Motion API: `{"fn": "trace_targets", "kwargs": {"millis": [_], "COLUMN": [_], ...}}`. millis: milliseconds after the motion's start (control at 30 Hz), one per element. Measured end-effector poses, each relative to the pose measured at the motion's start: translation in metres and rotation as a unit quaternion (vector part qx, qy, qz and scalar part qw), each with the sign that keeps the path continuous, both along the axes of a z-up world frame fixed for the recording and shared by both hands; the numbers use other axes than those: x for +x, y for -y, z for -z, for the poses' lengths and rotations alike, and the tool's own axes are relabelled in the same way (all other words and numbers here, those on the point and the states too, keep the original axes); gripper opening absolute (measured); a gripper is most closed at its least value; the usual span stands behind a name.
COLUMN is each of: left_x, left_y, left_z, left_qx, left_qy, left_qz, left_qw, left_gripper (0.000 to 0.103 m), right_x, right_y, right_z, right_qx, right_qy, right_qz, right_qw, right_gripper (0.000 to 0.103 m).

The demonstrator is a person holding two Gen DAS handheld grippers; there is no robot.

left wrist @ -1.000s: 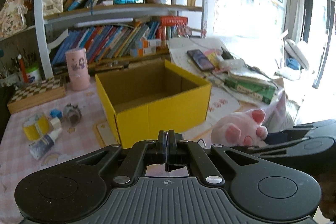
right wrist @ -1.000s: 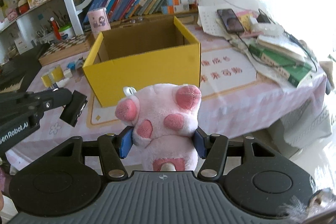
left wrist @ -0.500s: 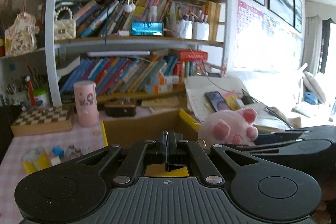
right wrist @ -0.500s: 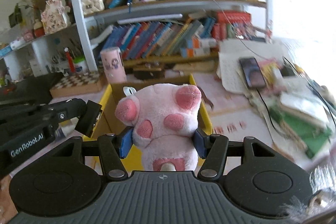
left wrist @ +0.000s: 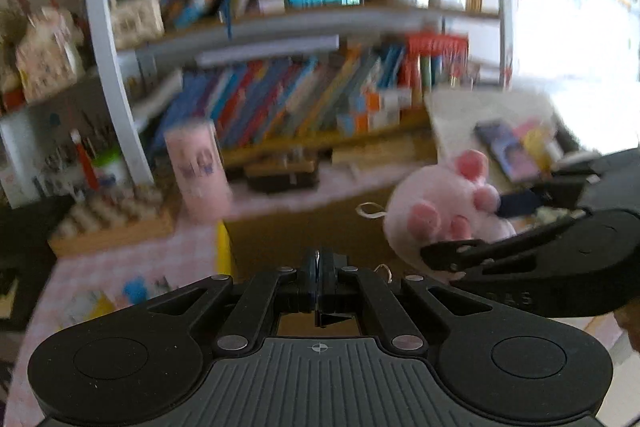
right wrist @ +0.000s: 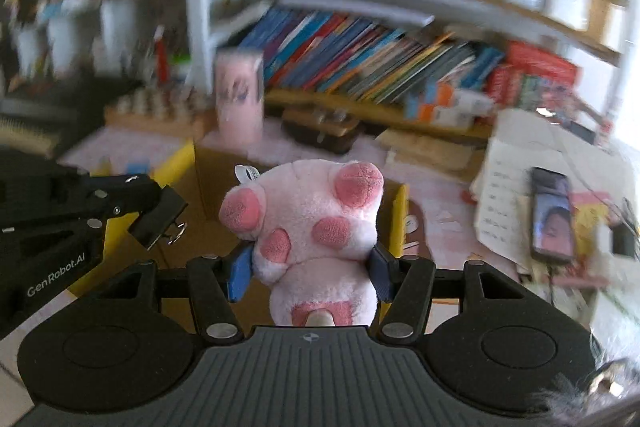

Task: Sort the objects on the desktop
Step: 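Lift the pink pig with the right gripper and carry it over the yellow box, then lower the pig into the yellow box and open the right gripper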

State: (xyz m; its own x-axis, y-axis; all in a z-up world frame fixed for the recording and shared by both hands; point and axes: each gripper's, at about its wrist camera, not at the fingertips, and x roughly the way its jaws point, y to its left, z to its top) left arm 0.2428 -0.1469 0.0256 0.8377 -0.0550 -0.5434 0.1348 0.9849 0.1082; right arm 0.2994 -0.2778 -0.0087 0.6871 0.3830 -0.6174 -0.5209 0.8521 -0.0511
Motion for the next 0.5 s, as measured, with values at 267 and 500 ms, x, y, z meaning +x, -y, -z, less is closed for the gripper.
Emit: {"fn": "trace_targets", "kwargs": {"millis": [267, 500], "left_x": [0.024, 0.035], "left_y": [0.007, 0.008], "left_z": [0.04, 0.054], "left_qx": [0.029, 0.033], "left_qy": [-0.074, -0.11], "left_qz": [-0.022, -0.034], "left_qw": [0.9966, 0.9928], "left_gripper": [0.0, 0.0], "right_x": [0.052, 0.069], "right_y": [-0.03, -0.05], "right_z": [0.046, 0.053], "right_qx": [-0.089, -0.155], "right_qy": [-0.077, -0.072], "right_qz": [-0.091, -0.151], "right_qw": [0.989, 0.974], "right_gripper": [0.056, 0.056]}}
